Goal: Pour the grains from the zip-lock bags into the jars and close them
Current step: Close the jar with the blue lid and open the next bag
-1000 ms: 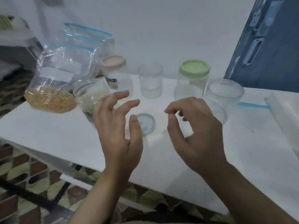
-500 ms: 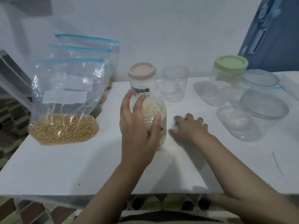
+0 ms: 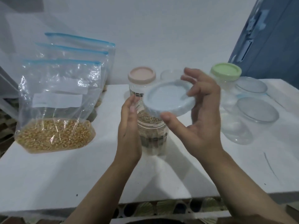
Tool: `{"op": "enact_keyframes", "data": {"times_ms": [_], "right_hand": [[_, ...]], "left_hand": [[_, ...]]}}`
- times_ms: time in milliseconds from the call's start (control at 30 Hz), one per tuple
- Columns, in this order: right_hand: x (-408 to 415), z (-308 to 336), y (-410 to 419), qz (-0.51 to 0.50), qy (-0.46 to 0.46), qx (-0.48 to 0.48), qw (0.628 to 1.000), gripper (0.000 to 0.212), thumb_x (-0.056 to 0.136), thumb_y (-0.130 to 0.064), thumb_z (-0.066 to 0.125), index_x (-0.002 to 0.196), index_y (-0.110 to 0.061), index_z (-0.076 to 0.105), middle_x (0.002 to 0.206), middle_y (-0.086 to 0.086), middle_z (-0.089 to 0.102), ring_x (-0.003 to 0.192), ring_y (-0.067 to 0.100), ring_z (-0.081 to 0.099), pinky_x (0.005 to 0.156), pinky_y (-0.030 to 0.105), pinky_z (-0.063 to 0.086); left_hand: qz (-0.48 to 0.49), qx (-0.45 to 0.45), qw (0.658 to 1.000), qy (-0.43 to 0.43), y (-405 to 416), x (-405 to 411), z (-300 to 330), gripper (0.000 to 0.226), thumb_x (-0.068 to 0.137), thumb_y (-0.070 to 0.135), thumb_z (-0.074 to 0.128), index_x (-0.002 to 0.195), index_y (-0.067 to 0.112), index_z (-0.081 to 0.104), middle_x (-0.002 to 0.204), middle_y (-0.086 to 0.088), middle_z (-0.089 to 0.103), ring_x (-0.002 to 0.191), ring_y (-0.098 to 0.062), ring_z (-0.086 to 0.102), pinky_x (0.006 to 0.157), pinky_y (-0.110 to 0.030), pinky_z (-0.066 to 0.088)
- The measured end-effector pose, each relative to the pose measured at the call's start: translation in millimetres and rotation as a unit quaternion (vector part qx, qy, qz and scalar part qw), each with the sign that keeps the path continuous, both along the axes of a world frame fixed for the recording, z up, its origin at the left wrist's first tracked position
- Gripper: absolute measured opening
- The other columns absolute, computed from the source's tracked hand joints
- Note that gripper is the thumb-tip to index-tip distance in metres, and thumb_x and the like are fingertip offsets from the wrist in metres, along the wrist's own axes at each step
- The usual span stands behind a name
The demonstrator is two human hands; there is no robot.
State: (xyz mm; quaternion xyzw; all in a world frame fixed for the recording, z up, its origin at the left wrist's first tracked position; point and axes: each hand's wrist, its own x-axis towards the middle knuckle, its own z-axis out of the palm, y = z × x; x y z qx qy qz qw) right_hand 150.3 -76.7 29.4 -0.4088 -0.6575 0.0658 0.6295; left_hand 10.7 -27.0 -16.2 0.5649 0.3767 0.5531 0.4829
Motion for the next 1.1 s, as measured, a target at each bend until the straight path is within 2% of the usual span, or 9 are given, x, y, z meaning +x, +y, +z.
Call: {"op": "enact_keyframes", "data": {"times_ms": [167, 400, 533, 633, 733, 833, 900, 1000, 1100], "right_hand": [[4, -37, 21, 0.049, 0.005, -0.169, 0.984, 0.041, 0.080, -0.036, 0.073, 0.108, -0.018, 0.049, 0.139, -0.002, 0.046, 0.136, 0.022, 0.043, 0.105, 0.053, 0.042], [10, -24, 31, 0.106, -0.099, -0.236, 0.961, 0.024, 0.081, -0.031, 0.066, 0.104, -0.027, 0.072, 0.143, -0.006, 0.045, 0.137, 0.011, 0.041, 0.103, 0.014, 0.034], [11, -23, 34, 0.128, -0.100, -0.262, 0.951, 0.027, 0.077, -0.034, 0.060, 0.102, -0.027, 0.068, 0.145, -0.006, 0.043, 0.135, 0.009, 0.042, 0.101, 0.015, 0.036], [6, -30, 32, 0.122, -0.049, -0.268, 0.954, 0.040, 0.075, -0.041, 0.066, 0.114, -0.033, 0.057, 0.141, -0.010, 0.045, 0.132, 0.008, 0.044, 0.100, 0.023, 0.042], [1, -35, 28, 0.092, 0.034, -0.299, 0.949, 0.065, 0.066, -0.060, 0.074, 0.122, -0.043, 0.048, 0.134, -0.009, 0.047, 0.124, 0.005, 0.048, 0.091, 0.017, 0.047], [4, -41, 24, 0.091, 0.144, -0.291, 0.942, 0.071, 0.070, -0.083, 0.057, 0.127, -0.041, 0.054, 0.133, -0.010, 0.051, 0.125, -0.005, 0.048, 0.103, 0.026, 0.044], [8, -45, 21, 0.093, 0.211, -0.283, 0.931, 0.066, 0.077, -0.077, 0.058, 0.120, -0.028, 0.064, 0.129, -0.006, 0.058, 0.123, 0.004, 0.054, 0.104, 0.038, 0.046], [9, -50, 16, 0.107, 0.258, -0.259, 0.925, 0.040, 0.080, -0.065, 0.066, 0.097, -0.029, 0.064, 0.131, -0.007, 0.058, 0.125, 0.010, 0.054, 0.099, 0.037, 0.045], [11, -50, 14, 0.125, 0.189, -0.265, 0.937, 0.024, 0.093, -0.040, 0.058, 0.116, -0.034, 0.059, 0.141, -0.011, 0.052, 0.134, 0.010, 0.046, 0.107, 0.035, 0.041]], "left_hand": [[-0.045, -0.075, 0.994, -0.058, 13, 0, -3, 0.059, 0.090, 0.064, 0.032, 0.136, 0.030, 0.048, 0.130, 0.004, 0.062, 0.114, -0.004, 0.062, 0.084, -0.018, 0.052], [-0.098, -0.057, 0.994, -0.007, 18, -10, -12, 0.060, 0.093, 0.058, 0.026, 0.143, 0.029, 0.043, 0.139, 0.005, 0.057, 0.129, -0.008, 0.052, 0.106, -0.033, 0.044], [-0.137, -0.039, 0.990, 0.024, 22, -17, -13, 0.069, 0.092, 0.065, 0.034, 0.146, 0.022, 0.039, 0.144, 0.002, 0.052, 0.136, -0.014, 0.046, 0.110, -0.038, 0.041], [-0.214, -0.029, 0.970, 0.113, 36, -32, -14, 0.082, 0.084, 0.065, 0.061, 0.147, 0.019, 0.036, 0.142, 0.009, 0.053, 0.134, -0.010, 0.048, 0.111, -0.049, 0.041], [-0.268, -0.018, 0.952, 0.148, 36, -42, -12, 0.086, 0.083, 0.047, 0.072, 0.151, 0.021, 0.025, 0.150, 0.006, 0.044, 0.140, -0.012, 0.041, 0.111, -0.034, 0.041], [-0.294, 0.003, 0.944, 0.146, 35, -50, -13, 0.090, 0.077, 0.049, 0.075, 0.149, 0.022, 0.028, 0.148, 0.010, 0.047, 0.140, -0.010, 0.040, 0.112, -0.028, 0.038], [-0.290, -0.009, 0.946, 0.144, 36, -48, -10, 0.087, 0.075, 0.049, 0.077, 0.146, 0.028, 0.032, 0.145, 0.015, 0.049, 0.139, -0.007, 0.041, 0.111, -0.025, 0.039], [-0.284, -0.013, 0.949, 0.138, 38, -48, -13, 0.081, 0.074, 0.045, 0.078, 0.142, 0.032, 0.036, 0.142, 0.019, 0.052, 0.137, -0.005, 0.043, 0.107, -0.020, 0.039], [-0.281, -0.014, 0.951, 0.129, 37, -47, -10, 0.076, 0.074, 0.032, 0.078, 0.139, 0.033, 0.038, 0.137, 0.022, 0.054, 0.134, -0.002, 0.046, 0.104, -0.018, 0.041]]}}
